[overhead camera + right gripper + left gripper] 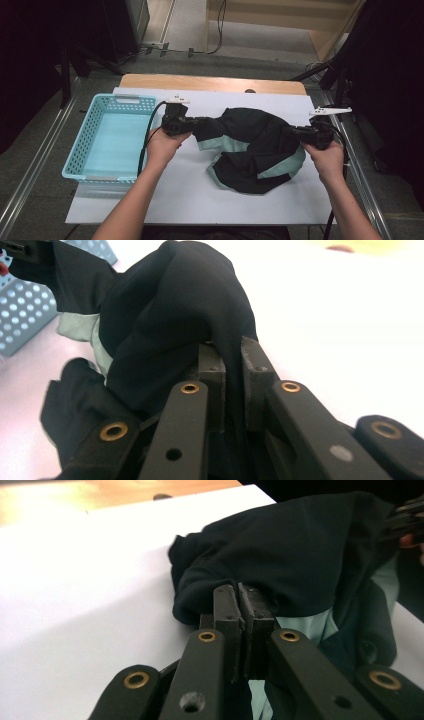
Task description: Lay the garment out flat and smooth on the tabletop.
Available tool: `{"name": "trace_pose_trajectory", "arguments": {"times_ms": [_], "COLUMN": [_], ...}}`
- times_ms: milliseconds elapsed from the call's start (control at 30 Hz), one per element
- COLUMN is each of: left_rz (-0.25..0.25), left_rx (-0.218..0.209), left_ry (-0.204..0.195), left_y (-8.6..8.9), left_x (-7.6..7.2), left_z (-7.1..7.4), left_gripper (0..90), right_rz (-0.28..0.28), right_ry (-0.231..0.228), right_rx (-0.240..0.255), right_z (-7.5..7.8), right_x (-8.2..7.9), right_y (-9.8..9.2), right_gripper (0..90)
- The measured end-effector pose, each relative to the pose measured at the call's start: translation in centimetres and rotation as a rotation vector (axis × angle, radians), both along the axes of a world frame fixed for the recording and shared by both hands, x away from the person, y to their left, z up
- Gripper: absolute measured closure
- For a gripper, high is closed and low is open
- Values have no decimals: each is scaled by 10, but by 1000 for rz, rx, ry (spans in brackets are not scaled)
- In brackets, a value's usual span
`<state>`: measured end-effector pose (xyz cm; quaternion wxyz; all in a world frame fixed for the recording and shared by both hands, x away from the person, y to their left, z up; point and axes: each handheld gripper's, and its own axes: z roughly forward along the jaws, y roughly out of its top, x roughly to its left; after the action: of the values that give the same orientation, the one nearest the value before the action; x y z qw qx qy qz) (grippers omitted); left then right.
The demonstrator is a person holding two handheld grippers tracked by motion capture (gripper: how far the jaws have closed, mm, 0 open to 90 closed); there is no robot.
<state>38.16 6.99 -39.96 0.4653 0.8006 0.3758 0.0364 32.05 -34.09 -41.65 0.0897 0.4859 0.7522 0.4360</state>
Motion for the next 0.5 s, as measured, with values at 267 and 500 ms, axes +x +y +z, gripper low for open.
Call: {"name": "trace_pose_trajectory", "arguments": {"times_ms": [267,500], "left_rz": [23,-18], "left_rx": [1,-14], "left_ry": [-36,32], "left_y": [-11,-18], "left_x": [24,35], "left_z": [24,8], "left_gripper": [886,654], "right_rz": [-85,-118], "right_ry": [-81,-98], "right_rx": [2,-12], "right_z": [22,9], "right_x": [-1,-3], "right_y": [-19,-28], "right_gripper": [805,457]}}
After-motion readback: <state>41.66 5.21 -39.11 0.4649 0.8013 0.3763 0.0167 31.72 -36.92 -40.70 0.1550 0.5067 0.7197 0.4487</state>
